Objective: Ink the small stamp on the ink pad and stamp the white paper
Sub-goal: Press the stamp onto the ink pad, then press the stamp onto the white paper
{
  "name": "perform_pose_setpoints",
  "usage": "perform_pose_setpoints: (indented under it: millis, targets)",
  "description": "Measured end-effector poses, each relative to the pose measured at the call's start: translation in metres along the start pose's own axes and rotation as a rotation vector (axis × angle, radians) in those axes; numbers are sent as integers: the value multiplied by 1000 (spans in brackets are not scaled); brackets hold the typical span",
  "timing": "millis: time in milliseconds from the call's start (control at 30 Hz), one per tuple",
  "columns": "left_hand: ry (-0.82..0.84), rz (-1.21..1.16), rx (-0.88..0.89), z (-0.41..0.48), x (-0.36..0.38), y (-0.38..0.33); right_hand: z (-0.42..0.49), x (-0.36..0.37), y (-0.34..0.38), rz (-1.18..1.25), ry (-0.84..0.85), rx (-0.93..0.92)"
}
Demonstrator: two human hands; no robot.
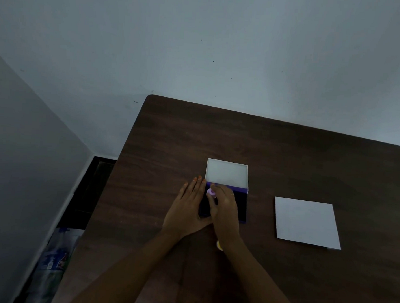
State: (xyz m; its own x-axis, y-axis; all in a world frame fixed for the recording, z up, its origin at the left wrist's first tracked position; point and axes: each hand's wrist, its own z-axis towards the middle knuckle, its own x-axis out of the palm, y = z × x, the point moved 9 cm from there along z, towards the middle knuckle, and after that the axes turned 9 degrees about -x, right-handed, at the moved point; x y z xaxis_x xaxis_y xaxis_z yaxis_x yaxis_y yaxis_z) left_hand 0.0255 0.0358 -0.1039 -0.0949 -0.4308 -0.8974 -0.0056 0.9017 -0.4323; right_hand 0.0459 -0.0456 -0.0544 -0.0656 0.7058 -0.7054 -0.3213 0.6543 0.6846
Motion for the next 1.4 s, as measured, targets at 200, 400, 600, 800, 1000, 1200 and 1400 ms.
perform_pose_setpoints:
  millis: [200, 400, 600, 800, 1000, 1200, 1400]
  targets:
    - [4, -7, -3, -1, 0, 0, -3, 1, 0, 3, 36, 48]
    - [-15, -99, -66, -4, -7, -3, 9, -9, -5, 70, 88, 161]
    - [-27, -160, -169, -6, -16, -2, -14, -39, -63, 1001, -209, 837]
    - [-319, -151, -229, -5, -46, -42, -44, -77, -79, 1641, -307, 1038]
    - [-198, -370, -96, -1, -5, -134, -60, -120, -95, 1715, -303, 951]
    - [-27, -394, -173, 10, 55, -167, -74, -156, -136, 1668, -418, 926]
    - [-59, -192, -209, 19, 71, -169, -78, -161, -161, 1600, -398, 947]
